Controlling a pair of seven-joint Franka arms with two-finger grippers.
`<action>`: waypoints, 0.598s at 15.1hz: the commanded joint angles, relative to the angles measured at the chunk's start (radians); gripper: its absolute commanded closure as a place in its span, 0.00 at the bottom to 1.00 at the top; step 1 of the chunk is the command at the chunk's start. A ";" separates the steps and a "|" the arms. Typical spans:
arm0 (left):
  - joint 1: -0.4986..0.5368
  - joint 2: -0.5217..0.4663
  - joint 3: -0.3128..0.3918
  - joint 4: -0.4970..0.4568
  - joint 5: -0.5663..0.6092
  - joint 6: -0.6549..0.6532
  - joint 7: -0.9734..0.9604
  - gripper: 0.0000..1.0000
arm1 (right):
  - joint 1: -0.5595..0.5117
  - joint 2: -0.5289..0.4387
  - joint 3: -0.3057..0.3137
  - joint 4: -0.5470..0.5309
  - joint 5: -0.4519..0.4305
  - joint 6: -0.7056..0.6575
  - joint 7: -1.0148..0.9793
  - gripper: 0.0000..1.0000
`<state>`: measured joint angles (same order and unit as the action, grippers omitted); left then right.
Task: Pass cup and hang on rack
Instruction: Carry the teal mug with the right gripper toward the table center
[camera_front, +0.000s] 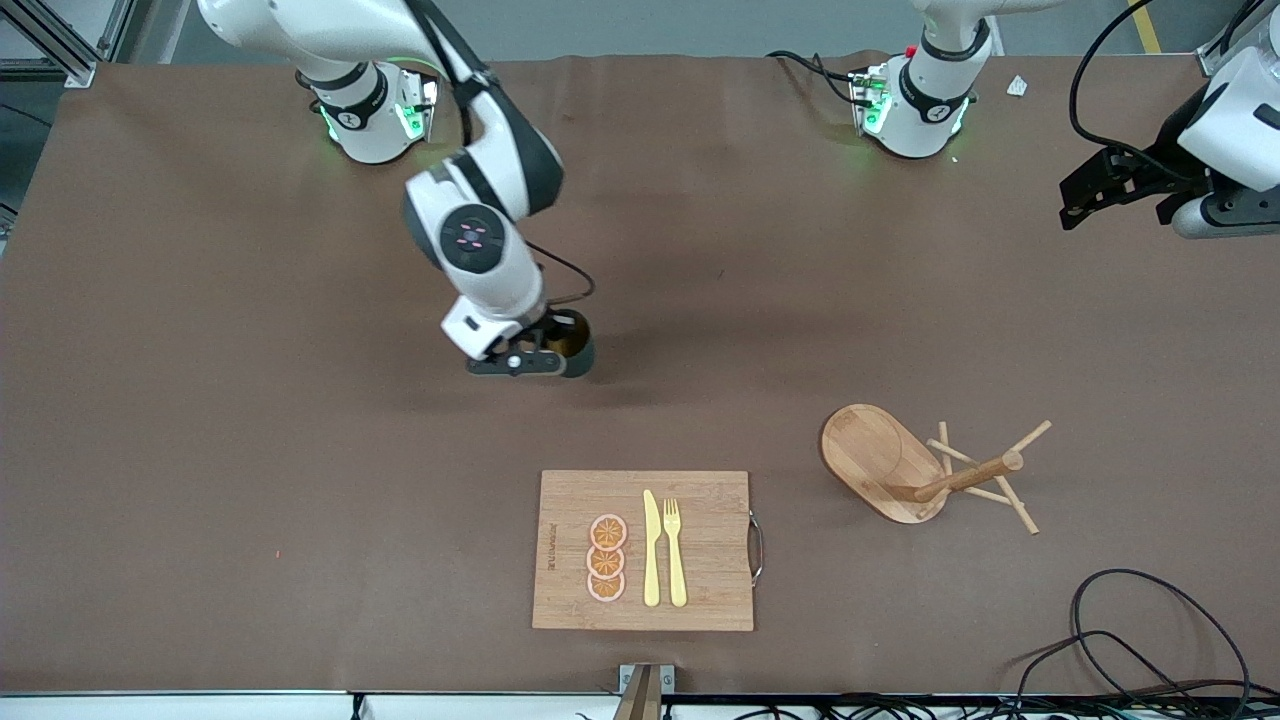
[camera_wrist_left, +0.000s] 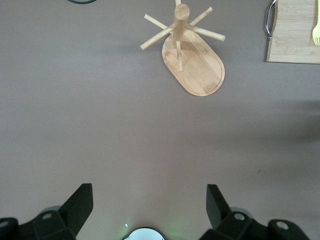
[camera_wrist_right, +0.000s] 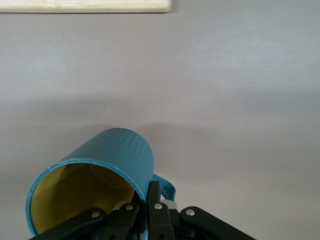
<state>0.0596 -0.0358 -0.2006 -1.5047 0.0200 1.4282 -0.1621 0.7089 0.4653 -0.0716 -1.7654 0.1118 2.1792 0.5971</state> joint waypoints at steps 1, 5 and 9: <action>0.005 0.005 -0.002 0.018 -0.012 -0.002 -0.007 0.00 | 0.035 0.153 -0.013 0.188 0.008 -0.019 0.095 1.00; 0.005 0.007 -0.002 0.018 -0.012 -0.002 -0.007 0.00 | 0.069 0.202 -0.013 0.238 0.008 -0.016 0.185 1.00; 0.005 0.008 -0.002 0.018 -0.012 -0.002 -0.007 0.00 | 0.095 0.214 -0.011 0.238 0.009 -0.013 0.263 1.00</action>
<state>0.0599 -0.0357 -0.1999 -1.5043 0.0200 1.4282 -0.1621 0.7822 0.6681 -0.0734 -1.5476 0.1118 2.1793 0.8145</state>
